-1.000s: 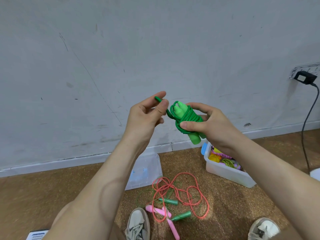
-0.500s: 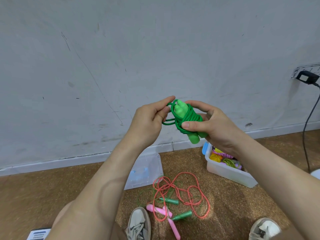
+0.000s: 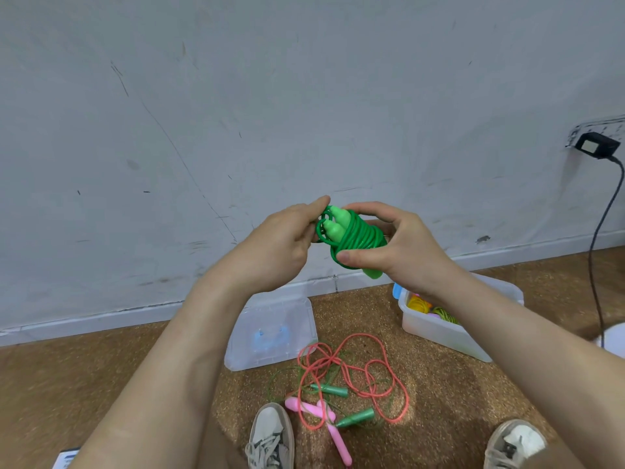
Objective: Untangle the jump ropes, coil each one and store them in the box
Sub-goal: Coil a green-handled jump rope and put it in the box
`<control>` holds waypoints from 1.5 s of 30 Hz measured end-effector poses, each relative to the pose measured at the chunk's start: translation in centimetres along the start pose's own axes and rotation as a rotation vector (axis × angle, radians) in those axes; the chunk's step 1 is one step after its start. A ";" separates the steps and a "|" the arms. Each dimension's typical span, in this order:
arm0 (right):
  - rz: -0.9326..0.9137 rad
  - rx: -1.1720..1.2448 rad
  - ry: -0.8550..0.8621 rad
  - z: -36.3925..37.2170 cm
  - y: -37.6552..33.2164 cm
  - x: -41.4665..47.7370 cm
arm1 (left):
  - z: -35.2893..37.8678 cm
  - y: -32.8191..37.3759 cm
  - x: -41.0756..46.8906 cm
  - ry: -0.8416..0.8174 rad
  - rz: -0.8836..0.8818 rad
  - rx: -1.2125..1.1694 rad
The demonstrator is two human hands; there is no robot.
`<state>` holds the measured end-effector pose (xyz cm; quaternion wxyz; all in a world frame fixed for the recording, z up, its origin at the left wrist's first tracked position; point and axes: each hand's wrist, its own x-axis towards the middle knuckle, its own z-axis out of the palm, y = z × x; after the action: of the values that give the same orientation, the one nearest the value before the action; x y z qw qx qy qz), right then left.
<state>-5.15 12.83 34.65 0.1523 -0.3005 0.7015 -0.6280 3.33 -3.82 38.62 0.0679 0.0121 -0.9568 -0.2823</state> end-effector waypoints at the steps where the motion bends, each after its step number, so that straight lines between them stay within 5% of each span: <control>1: 0.001 -0.002 0.010 0.1 0.2 0.1 | 0.0 -0.1 0.0 -0.013 -0.017 -0.046; 5: -0.002 0.063 0.066 0.2 0.5 0.4 | 0.1 -0.5 0.1 0.214 0.020 -0.200; 11: 0.011 0.065 0.079 0.1 1.1 0.6 | 0.2 -0.5 0.0 0.333 0.093 -0.065; 16: 0.019 0.003 0.079 0.0 1.1 0.6 | 0.2 -0.9 0.2 0.192 0.006 -0.105; 25: -0.030 -0.089 -0.032 -0.2 0.8 0.4 | -0.3 -1.7 -0.2 0.166 -0.181 -0.850; 39: -0.152 -0.364 -0.131 -0.1 -0.1 0.2 | -0.2 -3.7 -0.1 -0.122 -0.355 -1.048; 45: -0.127 -0.263 -0.180 -0.6 -1.0 0.0 | 0.5 -3.2 -0.1 -0.148 -0.314 -1.090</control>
<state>-5.28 13.28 35.68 0.1340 -0.4168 0.7406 -0.5097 3.33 -6.25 36.44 -0.0456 0.0975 -0.6618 -0.7419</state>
